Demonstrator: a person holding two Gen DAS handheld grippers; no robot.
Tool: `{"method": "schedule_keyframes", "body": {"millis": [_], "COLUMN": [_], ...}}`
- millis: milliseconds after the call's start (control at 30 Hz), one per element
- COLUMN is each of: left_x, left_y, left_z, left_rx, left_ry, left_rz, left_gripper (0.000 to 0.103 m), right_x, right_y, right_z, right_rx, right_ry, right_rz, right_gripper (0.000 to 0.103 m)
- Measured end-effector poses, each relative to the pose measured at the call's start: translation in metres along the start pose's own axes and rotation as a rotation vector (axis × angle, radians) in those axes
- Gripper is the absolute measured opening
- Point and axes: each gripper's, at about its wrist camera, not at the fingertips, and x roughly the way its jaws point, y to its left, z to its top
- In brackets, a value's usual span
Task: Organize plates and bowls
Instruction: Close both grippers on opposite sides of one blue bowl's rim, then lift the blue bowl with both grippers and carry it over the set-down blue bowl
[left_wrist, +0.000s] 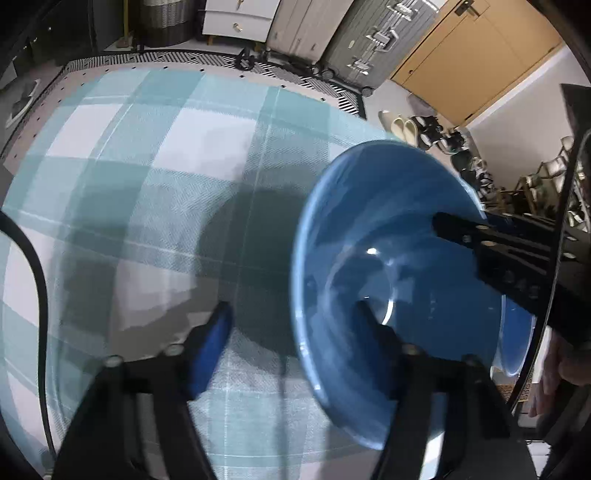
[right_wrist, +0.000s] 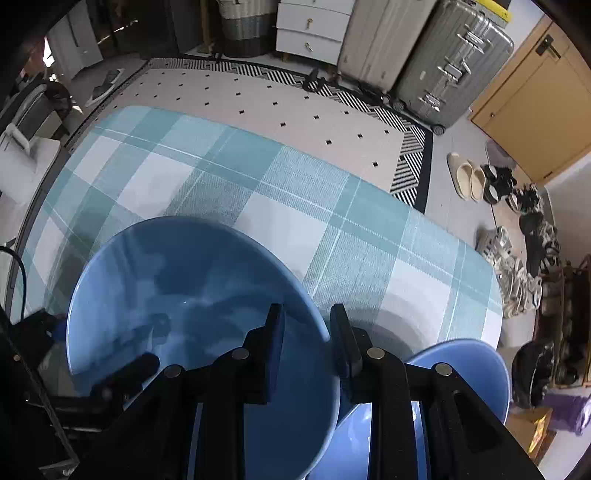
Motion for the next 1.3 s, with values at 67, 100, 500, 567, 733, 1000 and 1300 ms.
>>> {"method": "schedule_keyframes", "body": {"millis": [67, 100, 500, 567, 733, 1000, 1300], "left_x": [-0.001, -0.003, -0.02, -0.02, -0.031, -0.035, -0.025], "left_y": [0.0, 0.0, 0.02, 0.023, 0.031, 0.051, 0.047], "left_z": [-0.001, -0.002, -0.015, -0.016, -0.019, -0.018, -0.015], "left_rx": [0.011, 0.023, 0.04, 0.038, 0.048, -0.001, -0.007], "left_ry": [-0.003, -0.005, -0.006, 0.004, -0.01, -0.004, 0.009], "left_rz": [0.007, 0.012, 0.05, 0.034, 0.054, 0.067, 0.086], "left_gripper": [0.052, 0.05, 0.023, 0.017, 0.014, 0.017, 0.015], "right_x": [-0.003, -0.004, -0.01, -0.013, -0.018, -0.008, 0.014], "right_y": [0.0, 0.001, 0.018, 0.023, 0.032, 0.033, 0.035], "right_z": [-0.001, -0.002, -0.026, -0.033, -0.046, -0.052, -0.051], "right_rx": [0.002, 0.0, 0.036, 0.029, 0.042, 0.152, 0.219], "right_ry": [-0.004, -0.009, 0.006, 0.006, 0.025, 0.04, 0.04], "right_rz": [0.009, 0.02, 0.11, 0.119, 0.19, 0.262, 0.335], "right_gripper": [0.024, 0.022, 0.012, 0.012, 0.009, 0.009, 0.009]}}
